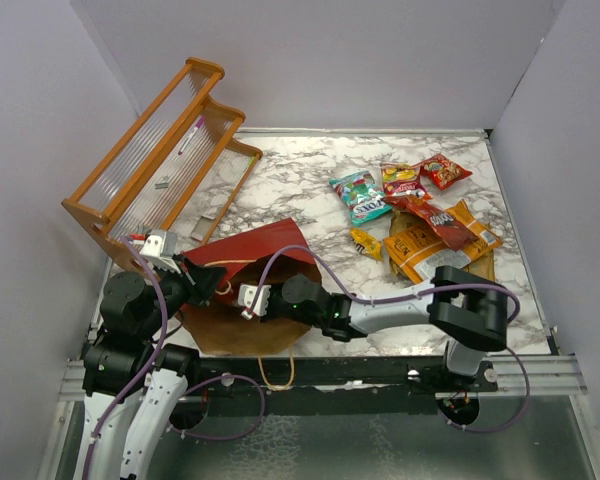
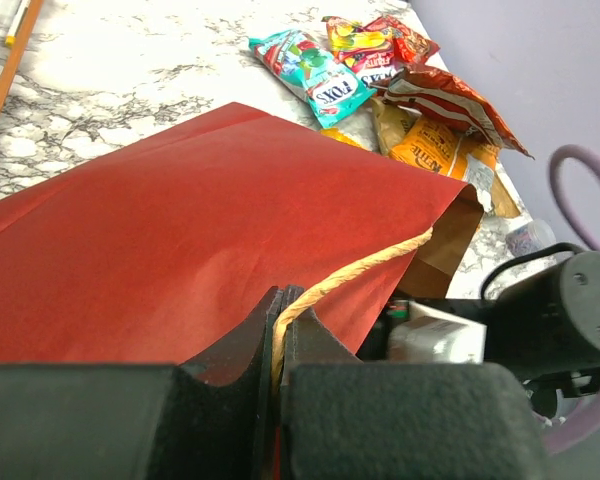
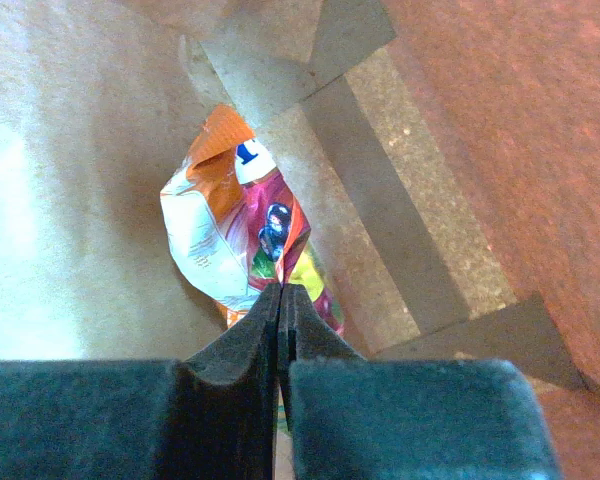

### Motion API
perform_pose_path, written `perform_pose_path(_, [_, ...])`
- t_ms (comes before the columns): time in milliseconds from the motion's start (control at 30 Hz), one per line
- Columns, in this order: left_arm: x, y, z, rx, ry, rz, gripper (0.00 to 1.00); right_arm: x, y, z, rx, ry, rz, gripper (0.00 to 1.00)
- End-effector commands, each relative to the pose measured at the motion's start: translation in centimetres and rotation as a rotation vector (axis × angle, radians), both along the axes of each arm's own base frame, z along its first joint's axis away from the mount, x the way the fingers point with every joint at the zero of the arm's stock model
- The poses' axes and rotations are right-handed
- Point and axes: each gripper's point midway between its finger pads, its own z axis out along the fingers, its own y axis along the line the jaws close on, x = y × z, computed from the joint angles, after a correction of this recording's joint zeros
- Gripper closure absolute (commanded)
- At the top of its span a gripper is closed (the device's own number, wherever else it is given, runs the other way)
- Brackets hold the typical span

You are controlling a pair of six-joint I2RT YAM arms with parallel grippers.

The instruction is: Take the snacks out of the paper bag

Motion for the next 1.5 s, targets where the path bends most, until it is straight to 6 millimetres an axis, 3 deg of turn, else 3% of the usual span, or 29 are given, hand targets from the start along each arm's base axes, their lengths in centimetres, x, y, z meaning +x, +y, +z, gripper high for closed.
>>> perform_pose_path(0, [0.4, 0.6, 0.4, 0.007, -0.01, 0.038, 1.0, -3.0, -1.5, 2.0, 0.067, 0.107, 0.065, 0.99])
perform_pose_path(167, [0.5, 0.5, 0.3, 0.006, -0.005, 0.034, 1.0, -4.6, -3.4, 4.8, 0.147, 0.148, 0.087, 0.99])
perform_pose_path(267, [0.5, 0.5, 0.3, 0.007, -0.003, 0.033, 1.0, -4.9, -4.0, 5.4, 0.157, 0.151, 0.094, 0.99])
perform_pose_path(667, [0.5, 0.5, 0.1, 0.007, 0.003, 0.034, 1.0, -3.4, -1.9, -2.3, -0.022, 0.144, 0.055, 0.96])
perform_pose_path(800, [0.6, 0.4, 0.0, 0.009, 0.013, 0.03, 1.0, -3.4, -2.4, -4.2, -0.072, 0.106, 0.072, 0.82])
perform_pose_path(933, [0.6, 0.4, 0.0, 0.009, 0.011, 0.028, 1.0, -3.7, -2.7, -4.5, -0.105, 0.044, 0.121, 0.54])
perform_pose_path(1100, [0.6, 0.4, 0.1, 0.008, 0.004, 0.029, 1.0, -5.0, -1.6, -4.0, -0.135, -0.042, 0.238, 0.22])
perform_pose_path(1333, [0.5, 0.5, 0.1, 0.008, 0.003, 0.037, 1.0, -4.6, 0.9, -4.5, -0.164, -0.115, 0.274, 0.06])
perform_pose_path(1467, [0.5, 0.6, 0.1, 0.01, 0.005, 0.037, 1.0, -3.7, 1.9, -5.3, -0.169, -0.133, 0.242, 0.07])
